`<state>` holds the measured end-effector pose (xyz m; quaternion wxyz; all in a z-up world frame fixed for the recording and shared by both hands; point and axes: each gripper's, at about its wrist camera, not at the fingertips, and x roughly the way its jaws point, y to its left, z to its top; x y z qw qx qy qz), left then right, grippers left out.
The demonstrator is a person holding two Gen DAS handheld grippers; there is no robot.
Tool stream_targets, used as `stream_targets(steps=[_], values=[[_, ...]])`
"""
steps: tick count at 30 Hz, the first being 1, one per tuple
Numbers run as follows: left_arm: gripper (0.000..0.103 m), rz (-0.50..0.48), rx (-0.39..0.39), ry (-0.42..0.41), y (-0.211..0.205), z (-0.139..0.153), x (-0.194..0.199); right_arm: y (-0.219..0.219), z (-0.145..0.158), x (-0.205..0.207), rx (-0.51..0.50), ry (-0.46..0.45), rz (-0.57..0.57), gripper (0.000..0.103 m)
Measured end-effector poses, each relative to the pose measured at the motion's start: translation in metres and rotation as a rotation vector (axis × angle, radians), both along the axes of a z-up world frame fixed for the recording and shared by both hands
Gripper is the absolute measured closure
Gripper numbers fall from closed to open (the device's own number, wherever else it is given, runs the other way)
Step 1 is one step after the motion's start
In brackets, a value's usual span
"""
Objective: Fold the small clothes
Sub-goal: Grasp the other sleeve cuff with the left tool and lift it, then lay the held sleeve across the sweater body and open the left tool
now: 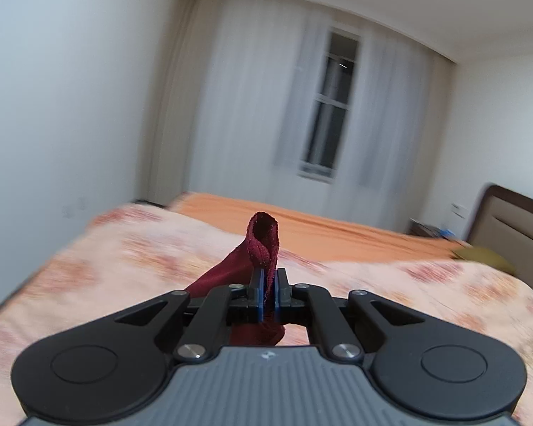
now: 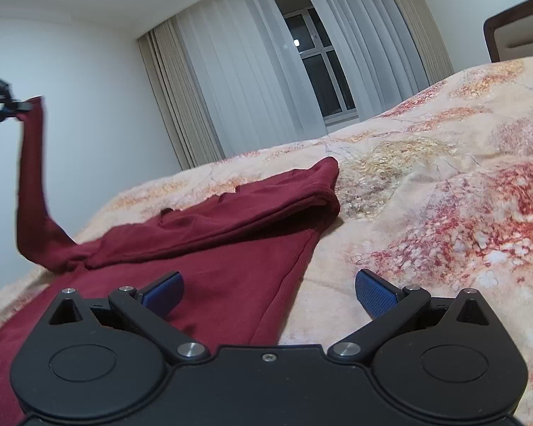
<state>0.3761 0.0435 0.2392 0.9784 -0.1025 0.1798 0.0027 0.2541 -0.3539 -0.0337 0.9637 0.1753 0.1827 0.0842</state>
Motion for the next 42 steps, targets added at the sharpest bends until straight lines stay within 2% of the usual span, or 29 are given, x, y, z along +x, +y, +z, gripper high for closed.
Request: stream_targets(steps=[5, 8, 11, 14, 18, 24, 27, 28, 29, 31, 34, 35, 37, 42], values=[[0.098, -0.107, -0.012, 0.055, -0.062, -0.029, 0.027, -0.004, 0.0, -0.002, 0.031, -0.015, 0.0, 0.0], [0.098, -0.162, -0.037, 0.101, -0.1, -0.057, 0.036, -0.005, -0.001, -0.003, 0.038, -0.02, -0.001, 0.0], [0.098, -0.2, -0.031, 0.133, -0.129, -0.086, 0.043, -0.005, -0.002, -0.004, 0.047, -0.026, -0.002, 0.0], [0.098, -0.23, -0.047, 0.181, -0.149, -0.114, 0.055, -0.007, -0.002, -0.006, 0.062, -0.033, -0.001, 0.0], [0.098, -0.252, -0.019, 0.226, -0.172, -0.149, 0.066, -0.008, -0.003, -0.007, 0.074, -0.037, -0.002, 0.0], [0.095, -0.291, -0.032, 0.304, -0.189, -0.175, 0.077, -0.008, -0.003, -0.006, 0.076, -0.037, -0.003, 0.0], [0.083, -0.314, -0.027, 0.322, -0.191, -0.18, 0.077, -0.008, -0.003, -0.006, 0.076, -0.037, -0.003, 0.0], [0.072, -0.319, -0.028, 0.328, -0.19, -0.18, 0.076, -0.008, -0.003, -0.006, 0.076, -0.037, -0.003, 0.0], [0.055, -0.321, -0.029, 0.328, -0.188, -0.18, 0.075, -0.008, -0.003, -0.007, 0.076, -0.037, -0.003, 0.0], [0.034, -0.311, -0.026, 0.306, -0.183, -0.177, 0.07, -0.008, -0.003, -0.007, 0.076, -0.037, -0.003, 0.0], [0.024, -0.313, -0.022, 0.282, -0.174, -0.171, 0.065, -0.009, -0.003, -0.007, 0.076, -0.037, -0.003, 0.0], [0.016, -0.316, -0.029, 0.278, -0.169, -0.169, 0.064, -0.009, -0.003, -0.006, 0.076, -0.037, -0.003, 0.0], [0.007, -0.302, -0.039, 0.259, -0.159, -0.165, 0.059, -0.009, -0.003, -0.006, 0.077, -0.037, -0.003, 0.0], [0.0, -0.214, 0.018, 0.199, -0.112, -0.162, 0.036, -0.009, -0.004, -0.007, 0.083, -0.038, -0.004, 0.0]])
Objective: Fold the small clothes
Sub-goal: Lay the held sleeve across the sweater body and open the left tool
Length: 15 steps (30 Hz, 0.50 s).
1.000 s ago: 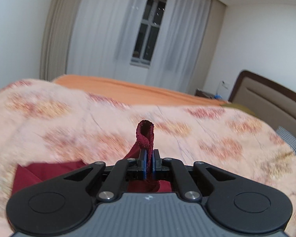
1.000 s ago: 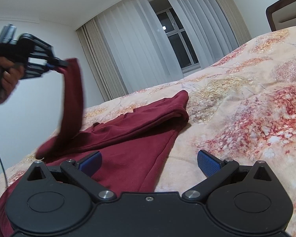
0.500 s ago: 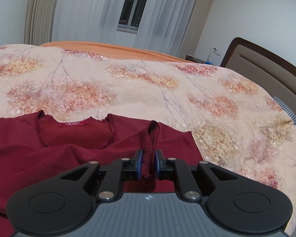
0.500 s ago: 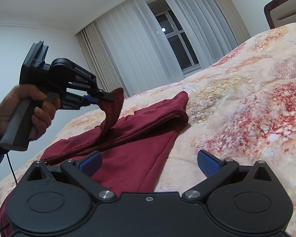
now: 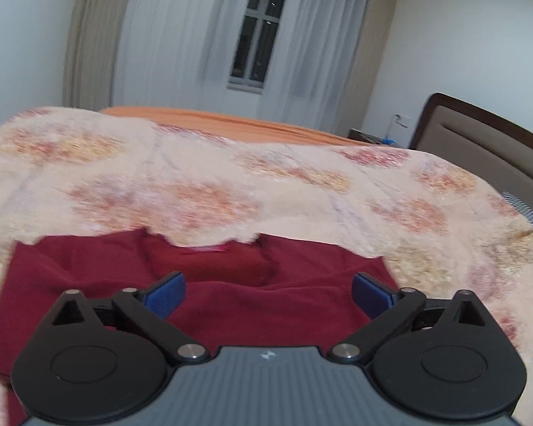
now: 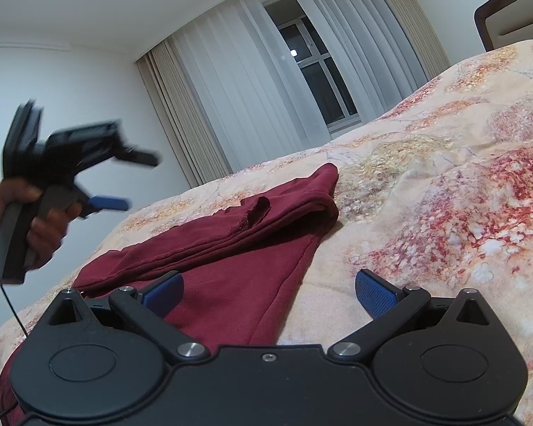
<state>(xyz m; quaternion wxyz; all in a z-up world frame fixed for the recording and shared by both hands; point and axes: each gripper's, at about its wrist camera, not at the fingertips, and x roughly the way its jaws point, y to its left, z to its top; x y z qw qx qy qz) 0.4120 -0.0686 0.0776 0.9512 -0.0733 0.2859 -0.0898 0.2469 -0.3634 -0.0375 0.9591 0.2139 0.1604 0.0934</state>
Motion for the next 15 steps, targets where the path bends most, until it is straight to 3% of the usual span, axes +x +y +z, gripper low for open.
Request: stream_targets(steps=[4, 10, 13, 15], values=[[0.0, 0.138, 0.04, -0.021, 0.065, -0.009, -0.022, 0.0, 0.0, 0.0, 0.001, 0.0, -0.001, 0.0], [0.0, 0.369, 0.069, 0.027, 0.165, -0.043, -0.048, 0.001, 0.0, 0.001, -0.008, 0.005, -0.005, 0.0], [0.0, 0.46, 0.024, 0.056, 0.204, -0.064, -0.059, 0.003, 0.0, 0.003, -0.012, 0.007, -0.008, 0.0], [0.0, 0.491, -0.058, 0.082, 0.224, -0.079, -0.062, 0.004, 0.001, 0.002, -0.017, 0.009, -0.018, 0.0]])
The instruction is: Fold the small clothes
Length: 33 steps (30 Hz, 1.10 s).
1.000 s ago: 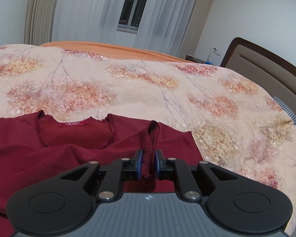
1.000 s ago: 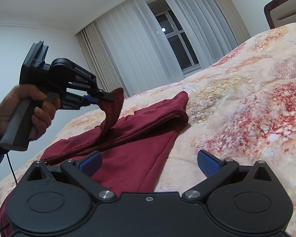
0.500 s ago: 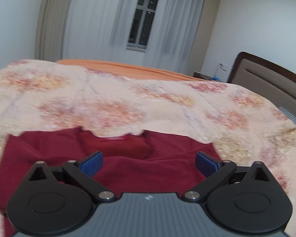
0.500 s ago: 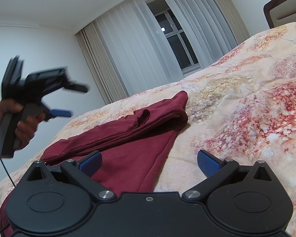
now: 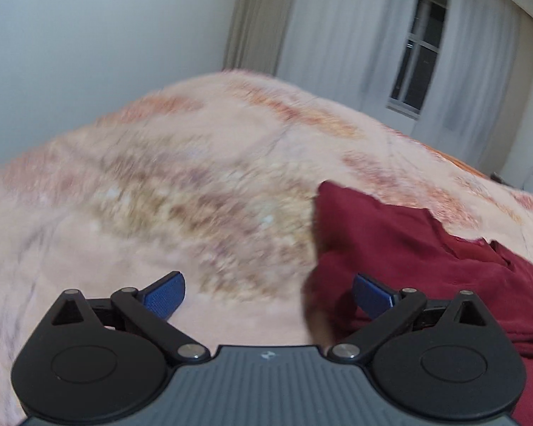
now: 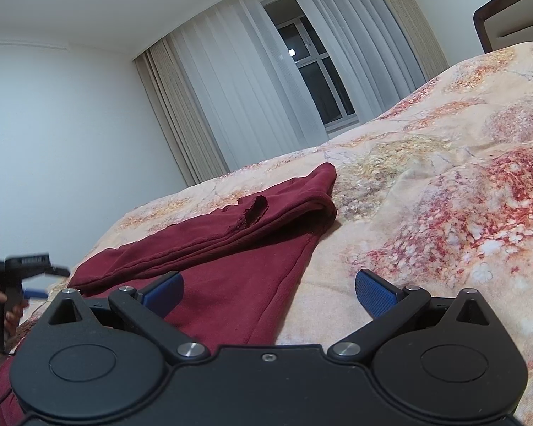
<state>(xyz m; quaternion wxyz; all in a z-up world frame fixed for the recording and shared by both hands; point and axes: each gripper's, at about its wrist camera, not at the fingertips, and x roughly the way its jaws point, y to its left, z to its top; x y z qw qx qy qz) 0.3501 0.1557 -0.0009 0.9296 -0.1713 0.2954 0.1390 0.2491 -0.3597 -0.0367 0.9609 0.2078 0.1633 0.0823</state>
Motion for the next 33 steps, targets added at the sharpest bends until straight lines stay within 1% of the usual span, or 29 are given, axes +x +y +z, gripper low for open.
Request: stream_targets(steps=[1, 2, 6, 8, 9, 11, 14, 16, 17, 19, 20, 21, 22, 23, 24, 25, 26, 28, 29, 30, 33], values=[[0.0, -0.002, -0.037, -0.014, 0.007, -0.005, -0.001, 0.001, 0.001, 0.0, -0.005, 0.004, -0.008, 0.0], [0.0, -0.003, -0.051, -0.029, 0.01, -0.007, -0.003, 0.001, 0.004, 0.0, -0.01, 0.015, -0.016, 0.0], [0.0, -0.019, -0.047, -0.058, 0.009, -0.01, -0.002, 0.003, 0.023, 0.01, -0.064, 0.078, -0.066, 0.0], [0.0, -0.034, -0.037, -0.071, 0.007, -0.009, -0.004, 0.006, 0.033, 0.017, -0.102, 0.084, -0.084, 0.0], [0.0, -0.057, -0.023, -0.075, -0.004, -0.005, -0.006, 0.007, 0.039, 0.021, -0.119, 0.079, -0.081, 0.0], [0.0, -0.116, 0.032, -0.061, -0.013, -0.001, -0.006, 0.011, 0.048, 0.033, -0.14, 0.066, -0.052, 0.0], [0.0, -0.195, 0.162, -0.047, -0.033, 0.008, -0.007, 0.022, 0.061, 0.064, -0.163, 0.069, 0.014, 0.001], [0.0, -0.222, 0.234, -0.02, -0.043, 0.012, -0.007, 0.033, 0.065, 0.086, -0.18, 0.056, 0.052, 0.003], [0.0, -0.226, 0.264, -0.008, -0.046, 0.013, -0.007, 0.04, 0.067, 0.099, -0.196, 0.058, 0.076, 0.008], [0.0, -0.229, 0.323, 0.012, -0.05, 0.012, -0.005, 0.052, 0.065, 0.129, -0.231, 0.109, 0.102, 0.017], [0.0, -0.227, 0.35, 0.024, -0.053, 0.011, -0.004, 0.056, 0.062, 0.142, -0.234, 0.138, 0.101, 0.026], [0.0, -0.226, 0.37, 0.035, -0.054, 0.01, -0.003, 0.06, 0.059, 0.155, -0.231, 0.168, 0.096, 0.037], [0.0, -0.228, 0.386, 0.042, -0.056, 0.009, -0.001, 0.062, 0.055, 0.164, -0.227, 0.197, 0.09, 0.045], [0.0, -0.233, 0.401, 0.047, -0.058, 0.006, 0.0, 0.064, 0.05, 0.171, -0.227, 0.219, 0.083, 0.065], [0.0, -0.239, 0.418, 0.049, -0.06, 0.004, 0.001, 0.066, 0.045, 0.175, -0.231, 0.231, 0.074, 0.081], [0.0, -0.243, 0.438, 0.05, -0.064, 0.002, 0.002, 0.067, 0.041, 0.175, -0.235, 0.234, 0.061, 0.089], [0.0, -0.247, 0.46, 0.052, -0.067, 0.0, 0.003, 0.064, 0.037, 0.173, -0.229, 0.225, 0.041, 0.093], [0.0, -0.258, 0.503, 0.06, -0.075, -0.003, 0.006, 0.056, 0.033, 0.168, -0.177, 0.201, 0.017, 0.093], [0.0, -0.259, 0.521, 0.06, -0.078, -0.005, 0.007, 0.052, 0.031, 0.166, -0.161, 0.195, -0.002, 0.098], [0.0, -0.258, 0.536, 0.059, -0.081, -0.006, 0.009, 0.05, 0.03, 0.163, -0.155, 0.191, -0.022, 0.099], [0.0, -0.246, 0.571, 0.046, -0.087, -0.005, 0.014, 0.044, 0.027, 0.163, -0.124, 0.19, -0.023, 0.098]])
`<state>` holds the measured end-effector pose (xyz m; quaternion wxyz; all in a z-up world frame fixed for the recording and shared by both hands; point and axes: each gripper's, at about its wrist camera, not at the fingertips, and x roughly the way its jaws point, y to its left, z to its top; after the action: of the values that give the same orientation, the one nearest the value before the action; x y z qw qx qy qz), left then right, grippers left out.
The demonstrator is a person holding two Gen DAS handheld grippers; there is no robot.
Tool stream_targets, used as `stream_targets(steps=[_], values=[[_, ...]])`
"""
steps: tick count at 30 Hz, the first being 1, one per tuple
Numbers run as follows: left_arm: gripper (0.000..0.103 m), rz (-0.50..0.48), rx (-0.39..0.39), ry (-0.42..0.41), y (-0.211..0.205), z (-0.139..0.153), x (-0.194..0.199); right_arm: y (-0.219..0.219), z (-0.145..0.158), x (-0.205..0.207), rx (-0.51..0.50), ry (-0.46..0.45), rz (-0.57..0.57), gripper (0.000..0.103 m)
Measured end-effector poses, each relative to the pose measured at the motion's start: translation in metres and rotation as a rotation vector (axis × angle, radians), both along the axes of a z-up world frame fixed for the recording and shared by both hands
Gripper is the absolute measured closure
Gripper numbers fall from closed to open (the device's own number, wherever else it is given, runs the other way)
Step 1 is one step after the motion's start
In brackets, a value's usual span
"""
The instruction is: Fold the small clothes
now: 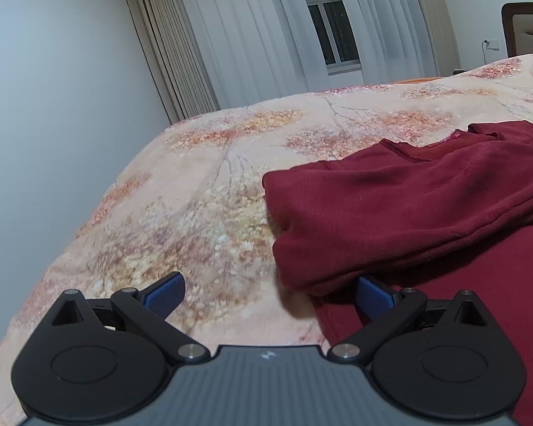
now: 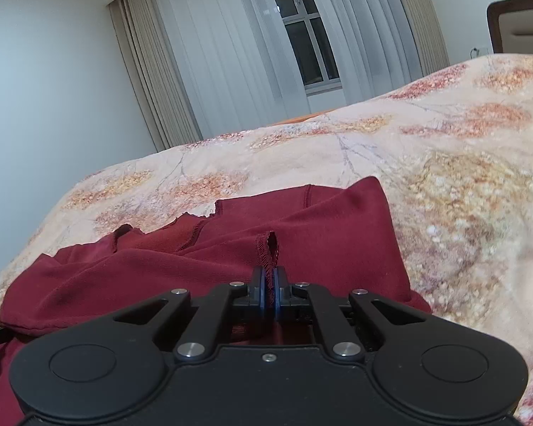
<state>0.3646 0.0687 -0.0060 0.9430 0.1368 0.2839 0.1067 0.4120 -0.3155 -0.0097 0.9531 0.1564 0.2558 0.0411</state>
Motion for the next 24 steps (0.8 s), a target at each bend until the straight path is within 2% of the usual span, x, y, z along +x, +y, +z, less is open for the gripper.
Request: stream_targets(steps=[4, 6, 8, 11, 14, 18, 21, 24], values=[[0.002, 0.028, 0.023, -0.056, -0.002, 0.003, 0.005, 0.001, -0.005, 0.003, -0.002, 0.017, 0.01, 0.097], [0.009, 0.032, 0.019, -0.09, -0.002, 0.004, 0.003, 0.0, -0.007, 0.003, 0.007, 0.02, 0.011, 0.097], [0.023, 0.028, 0.024, -0.119, -0.004, 0.006, -0.001, 0.0, -0.009, 0.003, 0.013, 0.022, 0.012, 0.097], [0.031, 0.047, 0.056, -0.147, -0.008, 0.008, -0.007, 0.001, -0.01, 0.003, 0.007, 0.022, 0.015, 0.096], [0.031, 0.078, 0.06, -0.136, -0.006, 0.01, -0.006, 0.002, -0.011, 0.003, 0.002, 0.02, 0.019, 0.094], [0.031, 0.109, 0.027, -0.083, 0.002, 0.004, 0.0, 0.001, -0.011, 0.004, 0.006, 0.019, 0.023, 0.093], [0.028, 0.06, 0.01, -0.075, -0.001, 0.001, -0.003, 0.001, -0.012, 0.004, 0.008, 0.016, 0.024, 0.091], [0.024, 0.024, 0.08, -0.055, -0.015, -0.003, 0.0, 0.002, -0.013, 0.004, 0.004, 0.017, 0.028, 0.089]])
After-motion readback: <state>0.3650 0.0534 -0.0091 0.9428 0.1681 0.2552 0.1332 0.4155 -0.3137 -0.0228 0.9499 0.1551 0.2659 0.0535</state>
